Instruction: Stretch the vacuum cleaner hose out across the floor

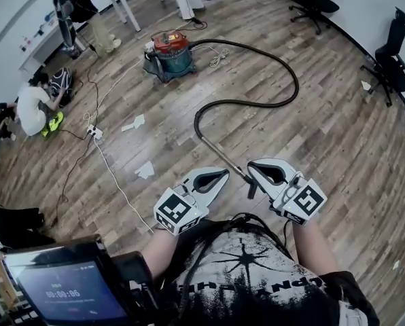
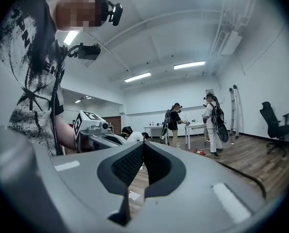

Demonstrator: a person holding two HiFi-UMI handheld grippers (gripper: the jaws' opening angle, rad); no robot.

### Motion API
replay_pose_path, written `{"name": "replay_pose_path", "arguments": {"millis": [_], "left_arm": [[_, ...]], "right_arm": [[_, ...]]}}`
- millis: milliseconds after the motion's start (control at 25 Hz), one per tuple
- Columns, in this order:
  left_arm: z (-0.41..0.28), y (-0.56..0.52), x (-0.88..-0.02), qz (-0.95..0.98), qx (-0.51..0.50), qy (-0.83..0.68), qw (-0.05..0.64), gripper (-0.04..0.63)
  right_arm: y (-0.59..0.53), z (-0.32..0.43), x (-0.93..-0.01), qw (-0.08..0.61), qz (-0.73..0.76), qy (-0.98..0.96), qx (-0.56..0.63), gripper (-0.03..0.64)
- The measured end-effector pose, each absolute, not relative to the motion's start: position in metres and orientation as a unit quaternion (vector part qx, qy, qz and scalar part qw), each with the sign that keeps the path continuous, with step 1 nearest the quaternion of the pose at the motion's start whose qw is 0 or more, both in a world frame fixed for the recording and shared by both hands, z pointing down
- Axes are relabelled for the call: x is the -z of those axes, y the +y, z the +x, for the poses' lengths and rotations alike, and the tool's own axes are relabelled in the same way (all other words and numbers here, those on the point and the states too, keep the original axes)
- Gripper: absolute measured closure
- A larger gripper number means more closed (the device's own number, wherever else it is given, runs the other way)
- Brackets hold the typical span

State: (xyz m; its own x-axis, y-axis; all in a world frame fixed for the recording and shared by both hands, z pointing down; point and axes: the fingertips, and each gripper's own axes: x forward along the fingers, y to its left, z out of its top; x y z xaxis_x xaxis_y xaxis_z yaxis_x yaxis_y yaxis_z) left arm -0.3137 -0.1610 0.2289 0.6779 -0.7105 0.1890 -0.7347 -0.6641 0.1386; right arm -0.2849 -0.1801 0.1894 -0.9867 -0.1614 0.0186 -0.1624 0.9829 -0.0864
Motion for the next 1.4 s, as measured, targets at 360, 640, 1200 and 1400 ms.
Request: {"name": "replay_pose_path", "arguments": {"millis": [360,640,1200,1400], "left_arm": [[-0.316,-0.203,-0.235,0.925,-0.063,-0.358,0.110,0.593],[-0.359,-0.255,-0.229,0.939,-0.057,-0.323,0.102,0.594],[-0.473,-0.345,-0.253,0.955,-0.078,-0.262,0.114,0.593],[-0.471,-0.363,-0.261,0.956,-0.073,-0.256,0.120,0.592]], "right_arm": [[-0.219,-0.281,-0.193,0.000,0.131,-0.989,-0.067,0.612],[-0.267,-0.319,-0.195,0.021,0.179,-0.982,-0.058,0.612],[-0.356,-0.438,-0.205,0.031,0.219,-0.974,-0.050,0.612],[-0.365,-0.431,-0.192,0.044,0.224,-0.973,-0.017,0.612]]}}
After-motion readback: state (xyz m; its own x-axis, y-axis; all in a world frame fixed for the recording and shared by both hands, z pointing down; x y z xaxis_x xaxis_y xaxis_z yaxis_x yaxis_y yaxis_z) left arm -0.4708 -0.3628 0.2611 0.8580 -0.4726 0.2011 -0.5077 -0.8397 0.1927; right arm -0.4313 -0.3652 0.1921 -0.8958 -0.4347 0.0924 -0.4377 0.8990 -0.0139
